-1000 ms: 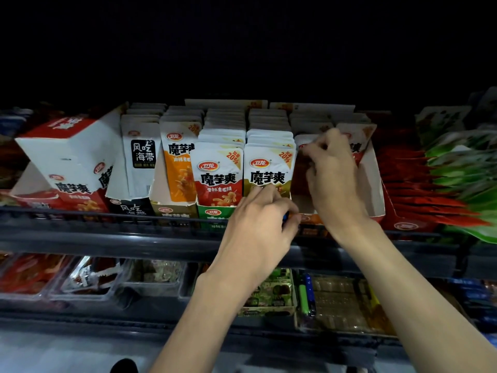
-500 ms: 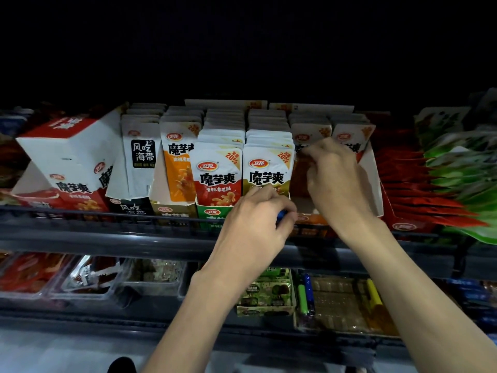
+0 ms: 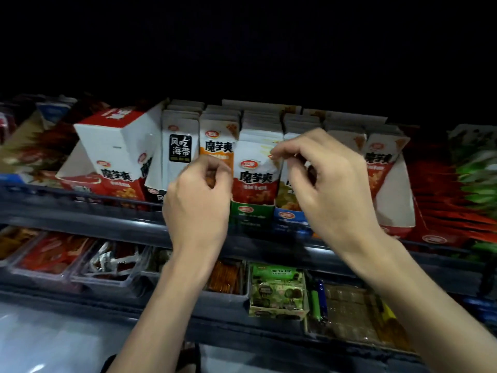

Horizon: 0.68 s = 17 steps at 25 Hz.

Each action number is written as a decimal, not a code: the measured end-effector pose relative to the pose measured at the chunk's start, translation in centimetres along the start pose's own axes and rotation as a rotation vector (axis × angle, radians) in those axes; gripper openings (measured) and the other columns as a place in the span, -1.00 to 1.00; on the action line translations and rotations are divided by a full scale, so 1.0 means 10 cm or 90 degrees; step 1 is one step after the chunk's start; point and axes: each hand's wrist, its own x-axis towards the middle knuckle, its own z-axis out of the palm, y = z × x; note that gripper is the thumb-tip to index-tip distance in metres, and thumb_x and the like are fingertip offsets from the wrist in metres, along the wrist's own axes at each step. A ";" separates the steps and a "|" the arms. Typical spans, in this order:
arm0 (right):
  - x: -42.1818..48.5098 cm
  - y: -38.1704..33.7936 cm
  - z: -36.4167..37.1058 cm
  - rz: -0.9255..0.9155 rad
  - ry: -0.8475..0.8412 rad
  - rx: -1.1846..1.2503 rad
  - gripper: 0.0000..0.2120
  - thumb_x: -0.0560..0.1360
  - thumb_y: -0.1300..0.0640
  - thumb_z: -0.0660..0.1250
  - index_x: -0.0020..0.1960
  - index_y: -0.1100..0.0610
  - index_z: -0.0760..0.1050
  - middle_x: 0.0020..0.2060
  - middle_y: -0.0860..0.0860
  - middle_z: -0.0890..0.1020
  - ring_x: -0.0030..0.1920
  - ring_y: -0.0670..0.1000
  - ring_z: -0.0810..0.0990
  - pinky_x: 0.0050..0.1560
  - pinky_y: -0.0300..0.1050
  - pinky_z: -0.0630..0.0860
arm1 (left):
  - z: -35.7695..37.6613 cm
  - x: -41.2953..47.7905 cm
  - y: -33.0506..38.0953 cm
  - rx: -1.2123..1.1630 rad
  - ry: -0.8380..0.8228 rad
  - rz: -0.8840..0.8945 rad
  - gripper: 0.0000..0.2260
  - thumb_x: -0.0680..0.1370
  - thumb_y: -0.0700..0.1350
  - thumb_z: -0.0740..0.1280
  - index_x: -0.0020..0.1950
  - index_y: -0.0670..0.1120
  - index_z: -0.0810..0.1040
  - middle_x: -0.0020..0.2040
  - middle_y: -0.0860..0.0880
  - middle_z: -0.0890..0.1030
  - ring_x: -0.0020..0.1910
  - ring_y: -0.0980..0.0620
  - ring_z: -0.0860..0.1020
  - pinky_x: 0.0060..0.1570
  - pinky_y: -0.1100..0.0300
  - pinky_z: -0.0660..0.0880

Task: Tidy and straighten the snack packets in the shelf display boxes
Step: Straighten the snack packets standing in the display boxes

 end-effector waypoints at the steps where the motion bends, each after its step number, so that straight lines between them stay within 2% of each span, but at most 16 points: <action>1: 0.10 -0.07 0.07 -0.007 -0.021 -0.010 -0.78 0.58 0.29 0.29 0.18 0.17 0.60 0.05 0.01 0.61 0.07 -0.09 0.54 0.06 -0.39 0.41 | -0.06 0.05 -0.04 0.044 -0.006 -0.019 -0.90 0.57 -0.03 0.27 -0.09 0.08 0.57 -0.21 0.08 0.58 -0.26 0.00 0.51 -0.30 0.17 0.32; 3: 0.39 -0.23 0.26 -0.015 -0.092 -0.073 -0.70 0.61 0.18 0.27 0.33 0.12 0.52 0.15 0.01 0.55 0.19 -0.03 0.49 0.13 -0.24 0.39 | -0.14 0.12 -0.09 0.124 -0.039 -0.042 -0.91 0.57 -0.03 0.26 -0.04 0.08 0.56 -0.07 0.04 0.60 -0.14 -0.03 0.54 -0.22 0.12 0.39; 5: 0.69 -0.33 0.52 -0.035 -0.188 -0.189 -0.62 0.62 0.07 0.24 0.42 0.09 0.42 0.26 0.03 0.48 0.28 0.06 0.42 0.22 -0.08 0.36 | -0.18 0.15 -0.11 0.188 -0.089 -0.055 -0.87 0.58 -0.02 0.24 0.03 0.05 0.57 0.00 -0.01 0.60 -0.10 -0.06 0.52 -0.16 0.07 0.43; 9: 1.01 -0.36 0.94 -0.019 -0.354 -0.348 -0.62 0.59 0.07 0.22 0.38 0.11 0.41 0.31 0.11 0.47 0.30 0.17 0.45 0.13 0.05 0.41 | -0.24 0.18 -0.12 0.270 -0.178 -0.095 -0.82 0.60 0.01 0.20 0.09 0.05 0.58 0.04 -0.03 0.63 -0.10 -0.08 0.48 -0.13 0.12 0.37; 13: 0.97 -0.35 1.03 -0.017 -0.316 -0.390 -0.64 0.57 0.15 0.23 0.37 0.12 0.42 0.27 0.11 0.50 0.27 0.17 0.47 0.14 0.06 0.42 | -0.32 0.20 -0.14 0.272 -0.215 -0.110 -0.81 0.61 0.03 0.19 0.08 0.07 0.58 0.06 -0.01 0.64 -0.01 -0.12 0.55 -0.10 0.13 0.37; 17: 0.90 -0.37 0.99 -0.046 -0.253 -0.375 -0.59 0.54 0.25 0.24 0.37 0.10 0.36 0.21 0.12 0.54 0.23 0.18 0.51 0.09 0.05 0.41 | -0.35 0.20 -0.13 0.238 -0.222 -0.124 -0.82 0.60 0.03 0.20 0.08 0.08 0.57 0.06 0.03 0.65 -0.08 -0.06 0.51 -0.05 0.10 0.45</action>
